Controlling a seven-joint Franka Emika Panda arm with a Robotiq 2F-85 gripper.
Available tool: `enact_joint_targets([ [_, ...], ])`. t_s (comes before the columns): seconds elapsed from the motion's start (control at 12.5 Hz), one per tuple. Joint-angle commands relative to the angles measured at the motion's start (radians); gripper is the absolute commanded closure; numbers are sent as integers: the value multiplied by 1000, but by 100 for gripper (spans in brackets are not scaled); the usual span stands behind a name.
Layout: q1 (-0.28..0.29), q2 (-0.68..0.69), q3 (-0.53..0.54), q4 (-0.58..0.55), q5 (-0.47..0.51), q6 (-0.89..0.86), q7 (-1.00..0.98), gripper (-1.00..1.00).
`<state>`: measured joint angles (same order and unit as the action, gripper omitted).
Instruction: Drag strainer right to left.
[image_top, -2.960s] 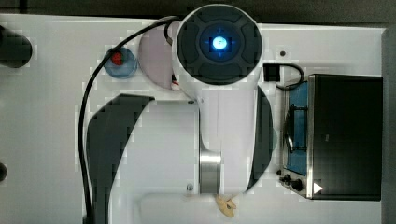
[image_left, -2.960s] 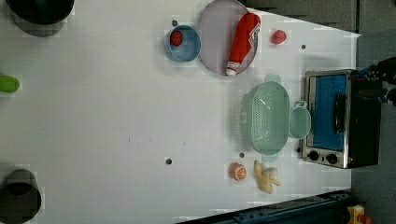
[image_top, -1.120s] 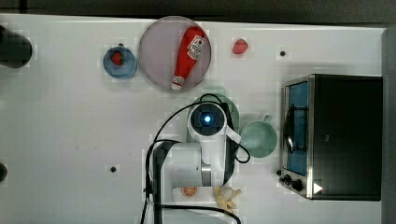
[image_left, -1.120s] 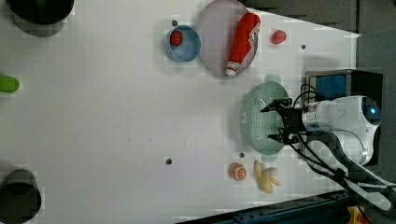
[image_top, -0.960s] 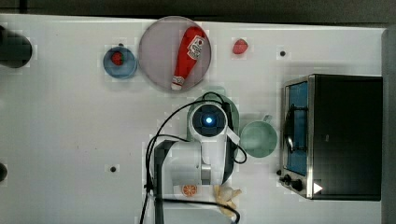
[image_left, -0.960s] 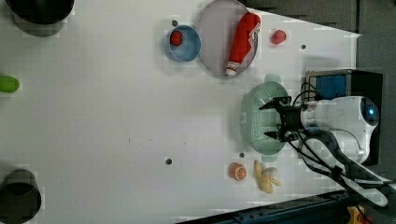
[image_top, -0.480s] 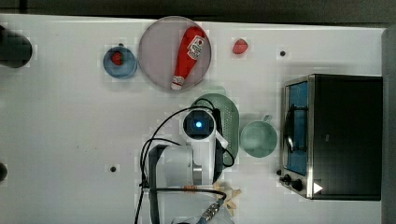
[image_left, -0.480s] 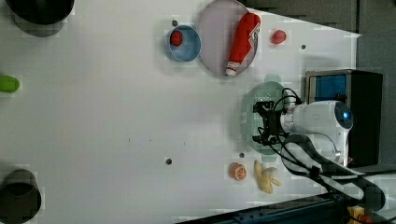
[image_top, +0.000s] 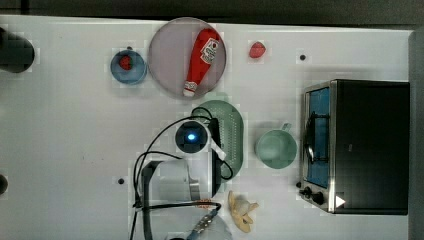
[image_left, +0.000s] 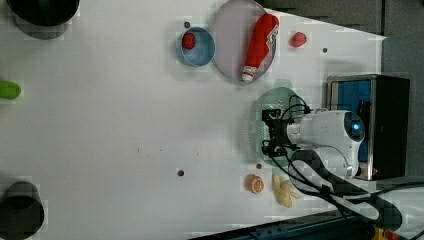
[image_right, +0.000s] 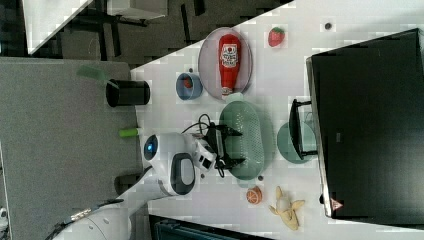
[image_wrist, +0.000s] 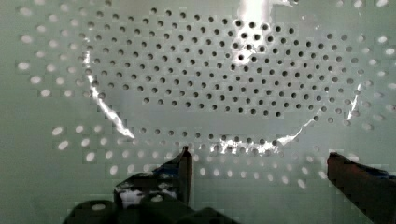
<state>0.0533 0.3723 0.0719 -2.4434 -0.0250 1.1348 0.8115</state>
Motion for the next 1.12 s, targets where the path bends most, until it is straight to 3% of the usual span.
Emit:
enact_joint_targets([
  [0.08, 68, -16, 24, 9, 17, -12, 131, -100],
  [1.12, 301, 105, 76, 214, 199, -60, 268, -100],
])
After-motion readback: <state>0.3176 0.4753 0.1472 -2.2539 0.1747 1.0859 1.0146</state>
